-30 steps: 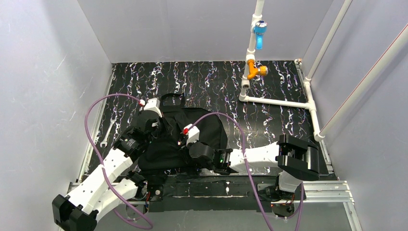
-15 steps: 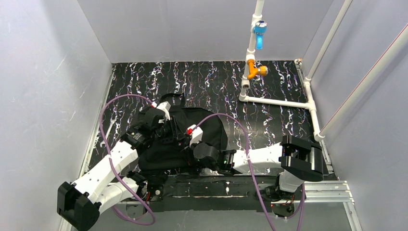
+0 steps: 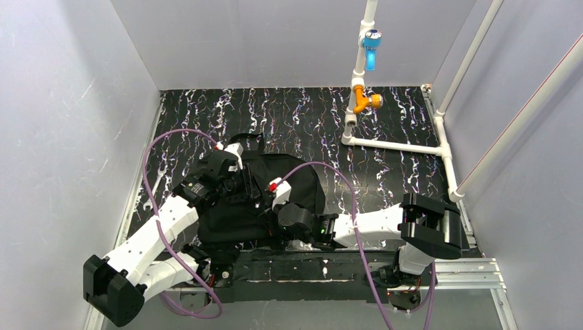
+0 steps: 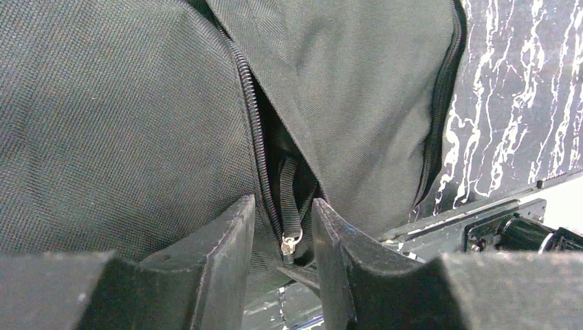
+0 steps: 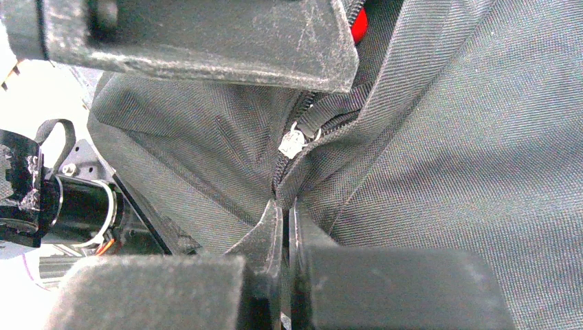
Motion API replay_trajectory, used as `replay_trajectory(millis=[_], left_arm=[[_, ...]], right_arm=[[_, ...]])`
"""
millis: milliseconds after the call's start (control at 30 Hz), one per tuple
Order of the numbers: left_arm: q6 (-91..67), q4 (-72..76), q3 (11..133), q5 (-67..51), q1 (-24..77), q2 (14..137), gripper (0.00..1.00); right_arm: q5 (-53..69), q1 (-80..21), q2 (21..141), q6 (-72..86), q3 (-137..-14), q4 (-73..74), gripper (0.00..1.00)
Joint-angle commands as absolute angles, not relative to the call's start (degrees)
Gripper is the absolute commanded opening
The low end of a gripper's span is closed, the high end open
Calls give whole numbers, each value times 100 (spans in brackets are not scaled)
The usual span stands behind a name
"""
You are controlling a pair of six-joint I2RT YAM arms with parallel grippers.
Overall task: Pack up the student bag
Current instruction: Zip the student bag at the center of the board.
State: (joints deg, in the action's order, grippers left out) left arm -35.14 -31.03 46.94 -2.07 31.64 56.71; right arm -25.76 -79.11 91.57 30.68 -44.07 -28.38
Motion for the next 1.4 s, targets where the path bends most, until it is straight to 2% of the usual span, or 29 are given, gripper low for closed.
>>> replay_trajectory(millis=[0,100,233,300,500,733,867,1167,1300,1367], left_arm=[[-3308,-3231,4827,-282,3182,5751,33],[-3276,-3120,4874,-480,3235,5913,19],[-3200,-2984,4873,-424,3340,5953,12],[-3145,-2992,4906,-397,3378,6042,13],[-3275,-3255,5039,-451,3402,6422,23],[-3110,-3759,5274,137,3451,6606,39],[-2991,-3951,5303,248,3497,6647,42],[-2969,-3944,5256,-419,3542,7133,39],[-2929,-3793,5218,-643,3551,7143,30],[-2902,-3733,5232,-680,3551,7068,22]], right_arm=[[-2567,-7890,9009,3103,-4342,-3002,1],[-2551,-7884,9051,3106,-4378,-3004,1],[-2480,-7876,9087,3106,-4420,-2991,1],[-2478,-7875,9080,3110,-4421,-2993,1],[-2470,-7875,9050,3100,-4412,-2986,1],[-2455,-7866,9035,3098,-4393,-2997,1],[-2446,-7862,9045,3095,-4394,-3014,1],[-2435,-7850,9055,3096,-4395,-3018,1],[-2435,-7849,9061,3097,-4412,-3021,1],[-2426,-7849,9077,3094,-4416,-3019,1]])
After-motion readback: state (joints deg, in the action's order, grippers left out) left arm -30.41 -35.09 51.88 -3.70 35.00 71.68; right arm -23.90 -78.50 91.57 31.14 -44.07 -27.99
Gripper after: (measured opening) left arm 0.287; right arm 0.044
